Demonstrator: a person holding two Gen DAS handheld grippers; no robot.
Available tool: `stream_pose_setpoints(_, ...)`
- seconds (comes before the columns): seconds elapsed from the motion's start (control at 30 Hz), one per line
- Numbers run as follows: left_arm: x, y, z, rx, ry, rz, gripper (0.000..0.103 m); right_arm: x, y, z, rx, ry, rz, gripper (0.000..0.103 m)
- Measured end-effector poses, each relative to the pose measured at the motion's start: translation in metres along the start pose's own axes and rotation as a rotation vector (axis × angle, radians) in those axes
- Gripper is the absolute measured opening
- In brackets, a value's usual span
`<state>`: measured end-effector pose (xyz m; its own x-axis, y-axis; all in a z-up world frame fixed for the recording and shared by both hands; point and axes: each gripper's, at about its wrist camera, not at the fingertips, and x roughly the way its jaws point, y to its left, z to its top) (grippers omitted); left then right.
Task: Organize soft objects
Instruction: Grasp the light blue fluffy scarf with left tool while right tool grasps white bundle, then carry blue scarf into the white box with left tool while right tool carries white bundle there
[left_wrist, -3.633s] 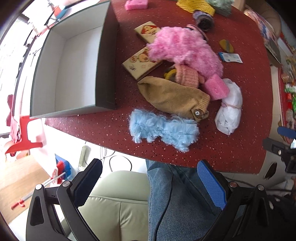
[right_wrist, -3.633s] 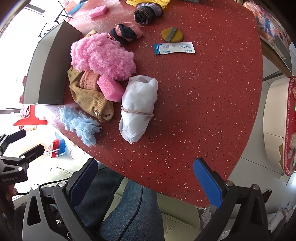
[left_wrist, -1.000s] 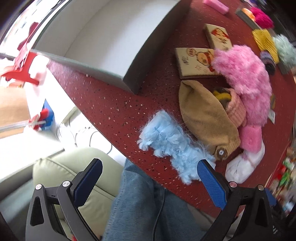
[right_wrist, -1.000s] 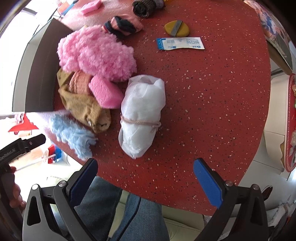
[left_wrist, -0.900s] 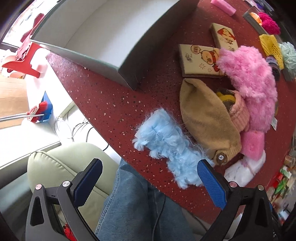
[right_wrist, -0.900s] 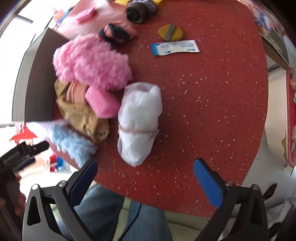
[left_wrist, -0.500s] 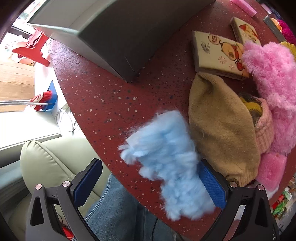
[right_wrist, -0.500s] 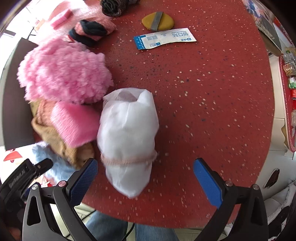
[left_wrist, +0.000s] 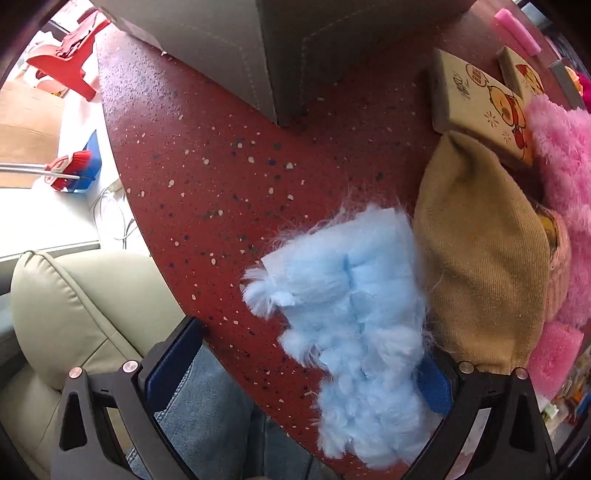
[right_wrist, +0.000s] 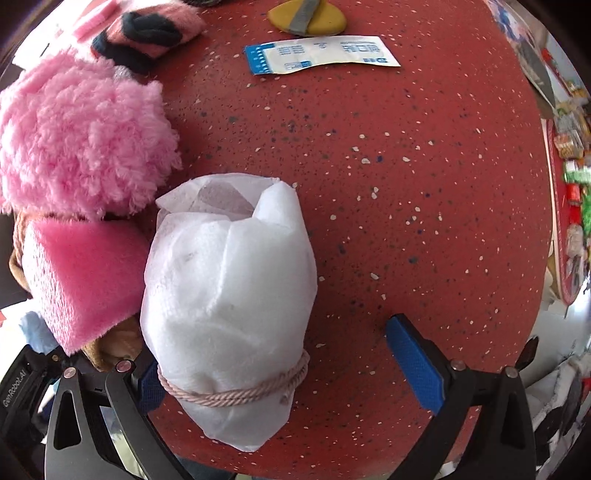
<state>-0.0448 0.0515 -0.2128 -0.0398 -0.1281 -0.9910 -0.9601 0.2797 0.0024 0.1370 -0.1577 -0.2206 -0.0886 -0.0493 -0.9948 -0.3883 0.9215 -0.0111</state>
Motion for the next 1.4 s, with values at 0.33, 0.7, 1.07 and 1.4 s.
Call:
stream_pose_setpoints(0.33,-0.008,-0.032,0.004,0.254,0.002,0.11,0.056,-0.004,-0.008,0.022,-0.015,0.031,-0.001,0.083)
stream_pose_setpoints(0.7,-0.042,-0.054,-0.02,0.653,-0.054,0.056,0.026,-0.044,-0.024,0.005,-0.054,-0.006,0.113,0.05)
stream_pose_setpoints(1.07,-0.12,-0.08,-0.058,0.888,-0.236,0.003,0.026,-0.091,-0.032,-0.021,-0.035,-0.034,0.163,0.052)
stream_pose_setpoints(1.4,-0.181,-0.076,-0.032,0.867,-0.351,-0.091,0.026,-0.143,-0.029,-0.014,-0.04,-0.193,0.163,0.052)
